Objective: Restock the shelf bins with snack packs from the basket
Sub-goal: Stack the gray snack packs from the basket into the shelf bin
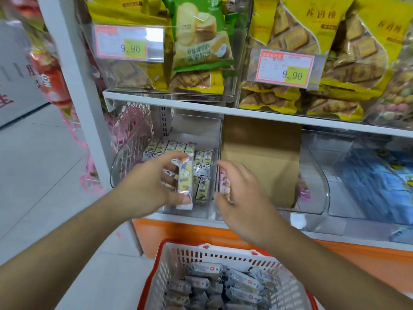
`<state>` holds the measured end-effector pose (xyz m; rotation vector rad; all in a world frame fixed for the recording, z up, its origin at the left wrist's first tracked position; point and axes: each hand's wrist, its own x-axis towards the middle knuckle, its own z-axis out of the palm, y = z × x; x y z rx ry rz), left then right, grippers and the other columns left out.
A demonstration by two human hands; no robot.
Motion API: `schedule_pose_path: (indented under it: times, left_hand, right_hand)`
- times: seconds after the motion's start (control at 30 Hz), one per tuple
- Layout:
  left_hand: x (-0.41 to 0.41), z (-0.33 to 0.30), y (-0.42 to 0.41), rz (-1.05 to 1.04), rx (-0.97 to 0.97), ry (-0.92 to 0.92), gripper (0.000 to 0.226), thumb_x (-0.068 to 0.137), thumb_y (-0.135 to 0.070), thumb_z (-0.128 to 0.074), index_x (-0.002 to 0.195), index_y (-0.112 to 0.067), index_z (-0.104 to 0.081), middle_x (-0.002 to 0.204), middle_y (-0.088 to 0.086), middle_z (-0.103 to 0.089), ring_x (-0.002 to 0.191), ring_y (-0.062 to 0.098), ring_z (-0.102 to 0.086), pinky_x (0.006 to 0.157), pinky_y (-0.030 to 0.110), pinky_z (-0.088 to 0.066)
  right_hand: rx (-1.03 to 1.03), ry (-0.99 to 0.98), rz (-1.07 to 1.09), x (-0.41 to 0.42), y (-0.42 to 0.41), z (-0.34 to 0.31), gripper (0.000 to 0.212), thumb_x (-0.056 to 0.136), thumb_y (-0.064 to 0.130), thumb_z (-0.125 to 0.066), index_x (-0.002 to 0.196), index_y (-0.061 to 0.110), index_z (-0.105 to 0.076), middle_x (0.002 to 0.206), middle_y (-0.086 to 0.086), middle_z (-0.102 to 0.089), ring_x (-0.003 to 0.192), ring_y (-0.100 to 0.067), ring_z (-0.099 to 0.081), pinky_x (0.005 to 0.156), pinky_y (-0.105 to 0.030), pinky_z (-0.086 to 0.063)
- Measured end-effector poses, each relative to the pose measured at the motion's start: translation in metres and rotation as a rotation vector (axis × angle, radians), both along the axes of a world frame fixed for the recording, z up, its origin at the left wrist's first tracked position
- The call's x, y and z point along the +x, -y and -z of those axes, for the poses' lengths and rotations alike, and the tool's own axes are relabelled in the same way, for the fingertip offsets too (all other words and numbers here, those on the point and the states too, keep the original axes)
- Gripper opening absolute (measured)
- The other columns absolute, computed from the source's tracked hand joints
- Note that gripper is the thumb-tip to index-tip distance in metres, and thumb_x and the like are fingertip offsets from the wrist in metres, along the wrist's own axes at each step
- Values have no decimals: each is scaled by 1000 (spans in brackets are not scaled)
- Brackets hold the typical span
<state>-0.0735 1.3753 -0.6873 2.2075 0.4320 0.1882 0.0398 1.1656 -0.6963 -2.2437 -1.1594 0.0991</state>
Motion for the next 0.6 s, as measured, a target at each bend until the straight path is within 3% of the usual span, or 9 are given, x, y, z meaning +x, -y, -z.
schedule_pose_path:
  times: [0.07,0.17,0.23,0.33,0.43,0.53,0.6]
  left_hand:
    - [29,-1,-19,-10,75,-1,97,62,-31,-99,140,-52,-47,115,-16,-60,89,3,-68,84,38,-61]
    - [75,3,-39,0,181,-6,98,62,-37,-98,146,-40,-48,122,-12,-61,109,10,-64,92,31,-51]
    - [105,8,-50,29,241,-28,97,63,-37,-98,147,-29,-51,131,-8,-62,122,13,-59,100,27,-45]
    - [138,20,-62,90,375,-140,103,62,-50,-95,151,-28,-48,150,-2,-56,137,21,-52,115,34,-41]
    - [160,31,-70,135,395,-253,99,70,-50,-91,153,-28,-43,156,-1,-47,142,24,-44,113,24,-31]
    - [173,40,-77,159,452,-356,100,73,-59,-85,156,-32,-37,158,3,-46,142,28,-45,118,39,-37]
    - [176,42,-80,155,476,-412,100,79,-59,-80,160,-30,-30,161,6,-42,142,29,-44,118,41,-38]
  right_hand:
    - [-96,121,-77,12,-2,7,71,104,30,-56,165,27,-21,168,17,-19,154,-3,-11,122,-14,-4]
    - [-133,143,-155,22,-1,20,76,105,33,-54,168,29,-12,171,24,-2,155,4,4,125,-17,-1]
    - [-128,140,-168,24,1,23,76,105,34,-53,168,32,-9,170,28,3,155,4,7,127,-21,-2]
    - [-142,127,-171,24,2,25,79,106,36,-54,167,37,-4,166,34,12,155,5,10,129,-28,-8]
    - [-141,94,-187,25,2,25,83,106,35,-55,165,42,2,164,38,18,156,5,10,130,-33,-10]
    - [-128,62,-196,27,3,25,87,104,32,-58,164,46,3,164,39,17,158,2,6,130,-38,-15]
    - [-122,48,-205,27,4,24,88,103,30,-59,165,45,2,163,40,18,158,3,5,129,-38,-17]
